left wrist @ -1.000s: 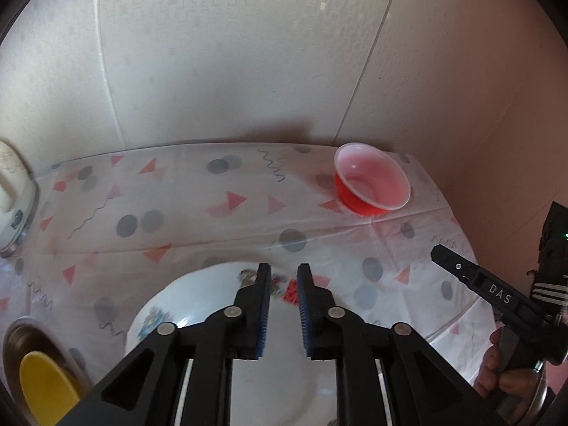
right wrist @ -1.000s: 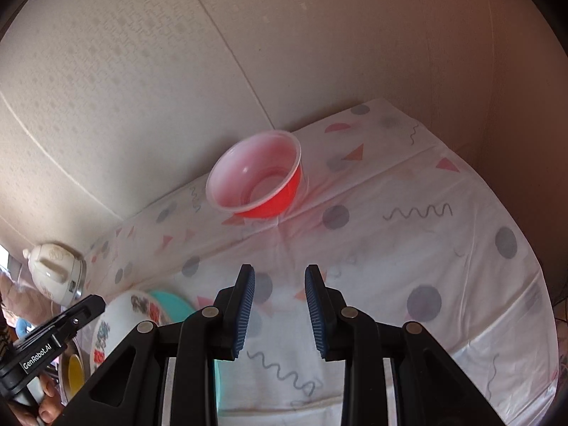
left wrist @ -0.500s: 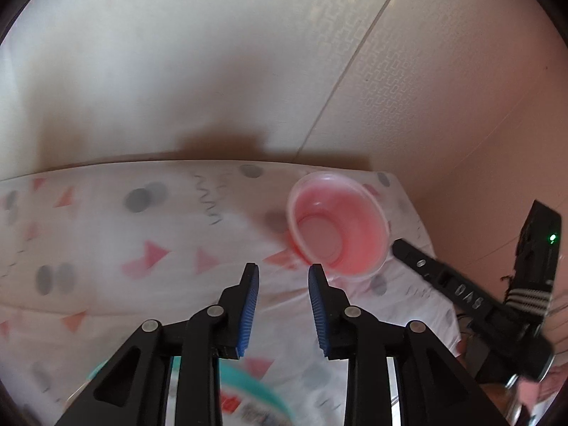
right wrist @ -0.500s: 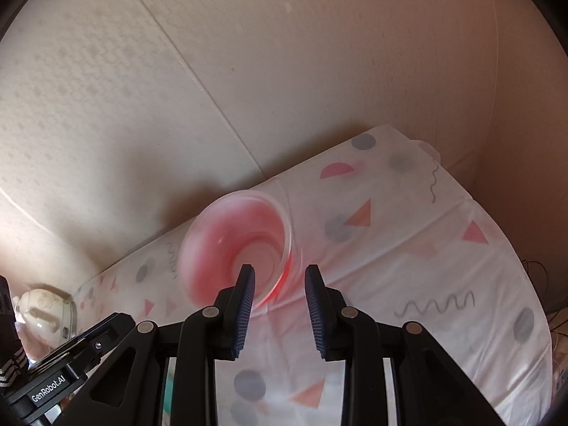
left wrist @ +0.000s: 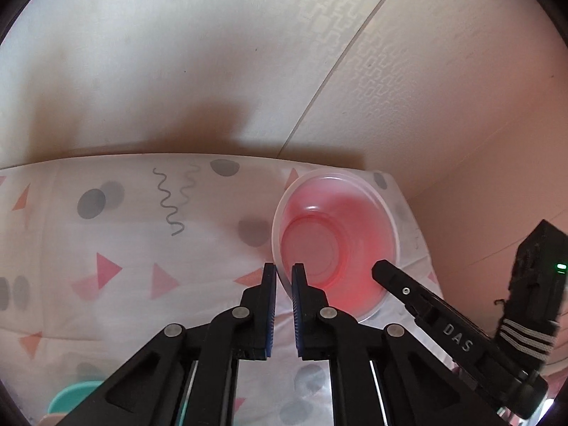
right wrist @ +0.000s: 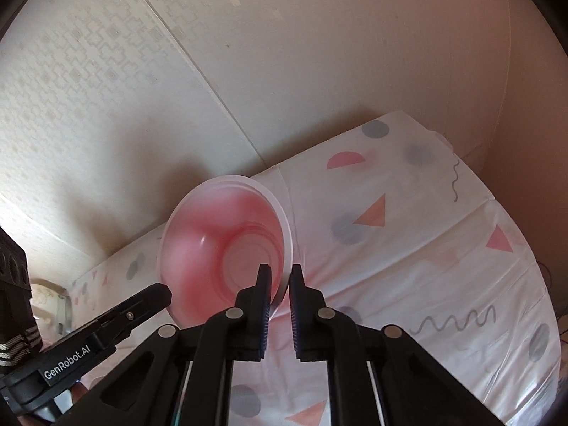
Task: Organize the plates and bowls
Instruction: 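Close the right gripper on the red bowl rim and lift it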
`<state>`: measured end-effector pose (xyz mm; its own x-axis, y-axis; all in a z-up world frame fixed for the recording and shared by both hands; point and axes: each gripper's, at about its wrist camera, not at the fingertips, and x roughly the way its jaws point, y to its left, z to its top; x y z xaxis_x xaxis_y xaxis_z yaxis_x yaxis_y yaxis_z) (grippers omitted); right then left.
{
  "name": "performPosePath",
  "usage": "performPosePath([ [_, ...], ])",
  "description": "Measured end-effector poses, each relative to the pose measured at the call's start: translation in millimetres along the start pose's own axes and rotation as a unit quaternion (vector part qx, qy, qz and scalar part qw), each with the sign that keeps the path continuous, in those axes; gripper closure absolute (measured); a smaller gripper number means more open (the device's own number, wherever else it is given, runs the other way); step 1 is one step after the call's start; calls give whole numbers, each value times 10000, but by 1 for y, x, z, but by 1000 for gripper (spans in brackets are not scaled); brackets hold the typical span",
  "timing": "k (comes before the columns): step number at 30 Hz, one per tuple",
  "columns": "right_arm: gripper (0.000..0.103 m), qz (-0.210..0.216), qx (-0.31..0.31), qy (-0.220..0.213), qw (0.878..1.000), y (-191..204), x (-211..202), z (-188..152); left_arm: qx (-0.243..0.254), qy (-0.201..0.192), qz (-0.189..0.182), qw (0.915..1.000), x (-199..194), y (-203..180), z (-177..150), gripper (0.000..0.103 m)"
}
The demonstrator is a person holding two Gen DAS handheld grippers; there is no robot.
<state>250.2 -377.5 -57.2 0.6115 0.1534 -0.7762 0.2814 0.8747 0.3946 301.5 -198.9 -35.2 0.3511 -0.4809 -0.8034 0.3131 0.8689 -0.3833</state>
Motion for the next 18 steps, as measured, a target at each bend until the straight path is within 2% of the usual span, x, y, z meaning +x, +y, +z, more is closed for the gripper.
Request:
performPosePath([
  [6, 93, 406, -21, -28, 9992, 15, -24, -16, 165, -327, 121, 9993, -40, 2, -17, 95],
  [18, 93, 1120, -565, -62, 9921, 75, -71, -64, -2, -967, 431, 9944, -136, 31, -79, 95],
])
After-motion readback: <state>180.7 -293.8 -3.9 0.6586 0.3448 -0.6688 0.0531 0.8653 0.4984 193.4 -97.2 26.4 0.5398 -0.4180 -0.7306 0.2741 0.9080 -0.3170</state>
